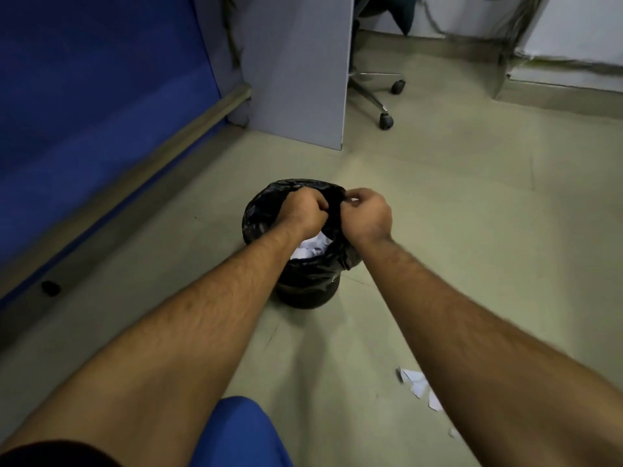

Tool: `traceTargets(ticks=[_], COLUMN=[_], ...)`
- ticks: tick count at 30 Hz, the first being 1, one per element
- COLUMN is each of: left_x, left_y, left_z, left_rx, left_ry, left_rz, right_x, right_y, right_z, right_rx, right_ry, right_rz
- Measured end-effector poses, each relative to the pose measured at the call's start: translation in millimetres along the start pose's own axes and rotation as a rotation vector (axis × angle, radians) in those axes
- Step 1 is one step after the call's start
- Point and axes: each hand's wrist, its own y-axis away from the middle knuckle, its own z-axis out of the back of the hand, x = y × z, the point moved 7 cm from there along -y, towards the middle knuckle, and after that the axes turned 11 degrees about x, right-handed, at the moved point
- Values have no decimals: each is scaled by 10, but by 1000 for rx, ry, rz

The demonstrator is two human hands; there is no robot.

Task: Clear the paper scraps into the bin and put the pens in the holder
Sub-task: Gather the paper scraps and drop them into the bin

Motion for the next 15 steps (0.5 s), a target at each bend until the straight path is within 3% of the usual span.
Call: traceTargets(ticks=[3, 5, 10, 15], left_x=[-208, -458, -631, -247], left_y=[107, 165, 311, 719], left_z=[-349, -739, -1785, -3112], left_rx=[83, 161, 340, 585], left_ry=[191, 191, -172, -389], left_rz=[-40, -93, -69, -1], right_x=[-383, -768, -1637, -2811], right_y=[106, 165, 515, 1136], right_z=[261, 518, 891, 1155], right_rx=[12, -6, 1, 114], right_ry=[-146, -179, -72, 270], right_rz=[-28, -61, -149, -303])
